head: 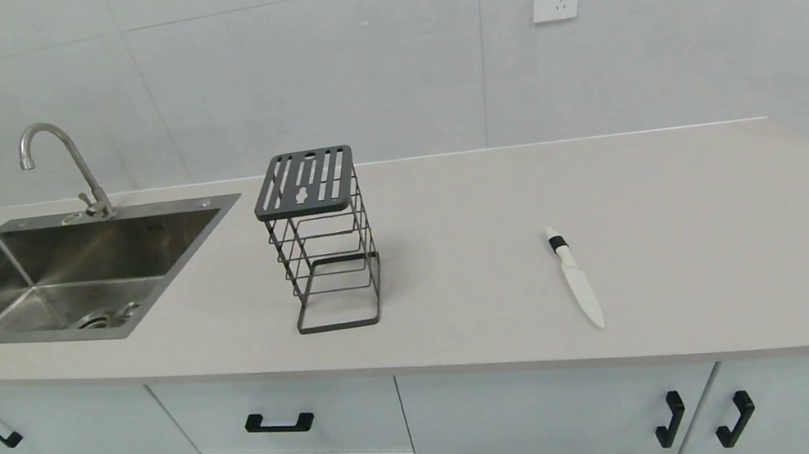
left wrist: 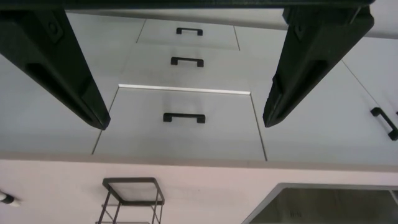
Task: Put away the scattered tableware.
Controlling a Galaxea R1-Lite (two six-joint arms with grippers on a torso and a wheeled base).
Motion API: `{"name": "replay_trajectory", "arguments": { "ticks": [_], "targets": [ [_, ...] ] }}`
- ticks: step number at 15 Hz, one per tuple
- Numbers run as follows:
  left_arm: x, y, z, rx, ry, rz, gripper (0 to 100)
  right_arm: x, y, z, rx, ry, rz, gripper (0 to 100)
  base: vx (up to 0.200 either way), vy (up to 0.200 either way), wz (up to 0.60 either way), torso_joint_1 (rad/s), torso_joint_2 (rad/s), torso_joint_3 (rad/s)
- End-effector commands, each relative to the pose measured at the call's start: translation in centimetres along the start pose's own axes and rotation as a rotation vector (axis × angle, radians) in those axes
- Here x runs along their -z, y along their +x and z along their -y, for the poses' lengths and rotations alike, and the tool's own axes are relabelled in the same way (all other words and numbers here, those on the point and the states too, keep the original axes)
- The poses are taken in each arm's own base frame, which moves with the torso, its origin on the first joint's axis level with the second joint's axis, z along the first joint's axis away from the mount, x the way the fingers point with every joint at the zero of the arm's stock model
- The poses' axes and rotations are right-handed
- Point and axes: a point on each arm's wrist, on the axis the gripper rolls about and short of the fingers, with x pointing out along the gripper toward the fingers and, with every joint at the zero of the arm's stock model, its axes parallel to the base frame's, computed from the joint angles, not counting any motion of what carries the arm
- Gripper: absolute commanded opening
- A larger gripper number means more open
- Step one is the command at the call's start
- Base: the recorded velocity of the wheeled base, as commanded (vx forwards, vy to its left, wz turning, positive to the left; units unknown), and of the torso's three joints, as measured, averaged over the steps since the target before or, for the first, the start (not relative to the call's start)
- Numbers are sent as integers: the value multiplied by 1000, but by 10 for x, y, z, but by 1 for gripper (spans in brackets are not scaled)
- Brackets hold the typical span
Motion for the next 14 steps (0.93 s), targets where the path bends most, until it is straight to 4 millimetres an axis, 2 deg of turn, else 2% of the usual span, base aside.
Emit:
{"name": "replay_trajectory", "arguments": {
  "ticks": [1, 5, 10, 14],
  "targets": [
    [0, 0, 0, 0, 0, 0, 100, 0, 0, 0, 0, 0, -2, 100, 0, 0, 0, 46, -90, -46],
    [0, 0, 0, 0, 1, 0, 100, 0, 0, 0, 0, 0, -2, 100, 0, 0, 0, 34, -70, -37],
    [0, 0, 0, 0, 1, 0, 100, 0, 0, 0, 0, 0, -2, 100, 0, 0, 0, 201, -400, -205],
    [0, 0, 0, 0, 0, 0, 100, 0, 0, 0, 0, 0, -2, 100, 200, 0, 0, 28, -75, -30]
  ]
}}
